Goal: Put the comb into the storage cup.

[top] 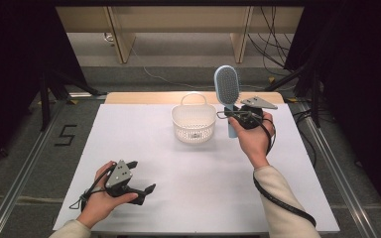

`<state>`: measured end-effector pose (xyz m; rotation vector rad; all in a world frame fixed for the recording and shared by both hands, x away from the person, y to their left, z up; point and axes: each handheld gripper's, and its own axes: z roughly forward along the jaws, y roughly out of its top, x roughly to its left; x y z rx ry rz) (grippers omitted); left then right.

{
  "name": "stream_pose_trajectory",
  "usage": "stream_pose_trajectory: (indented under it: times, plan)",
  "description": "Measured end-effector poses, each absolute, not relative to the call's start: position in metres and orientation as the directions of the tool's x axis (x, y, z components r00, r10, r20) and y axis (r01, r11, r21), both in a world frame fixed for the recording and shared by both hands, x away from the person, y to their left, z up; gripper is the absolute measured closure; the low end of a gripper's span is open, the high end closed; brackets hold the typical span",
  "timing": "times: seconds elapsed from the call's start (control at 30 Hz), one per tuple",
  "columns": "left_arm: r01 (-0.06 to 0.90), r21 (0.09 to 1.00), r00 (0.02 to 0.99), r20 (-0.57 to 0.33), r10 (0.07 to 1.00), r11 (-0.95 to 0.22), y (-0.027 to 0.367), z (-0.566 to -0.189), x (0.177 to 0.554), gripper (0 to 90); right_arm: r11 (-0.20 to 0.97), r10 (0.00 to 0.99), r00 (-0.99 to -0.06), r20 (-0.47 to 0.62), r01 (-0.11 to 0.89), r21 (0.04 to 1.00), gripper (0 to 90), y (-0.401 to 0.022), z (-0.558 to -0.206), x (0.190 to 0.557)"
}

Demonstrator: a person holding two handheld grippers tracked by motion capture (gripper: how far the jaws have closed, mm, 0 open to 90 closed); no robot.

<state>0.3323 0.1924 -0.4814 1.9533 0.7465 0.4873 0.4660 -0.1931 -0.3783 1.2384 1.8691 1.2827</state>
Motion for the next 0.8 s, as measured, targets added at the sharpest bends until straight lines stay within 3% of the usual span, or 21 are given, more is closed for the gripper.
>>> stream_pose_trajectory:
  times: [0.8]
  plan:
    - [0.297, 0.885, 0.734, 0.028, 0.679, -0.358, 0.1925, -0.4813, 0.3323, 0.5, 0.126, 0.900, -0.432, 0.054, 0.377, 0.917, 70.8, -0.1859, -0.3784, 0.4683]
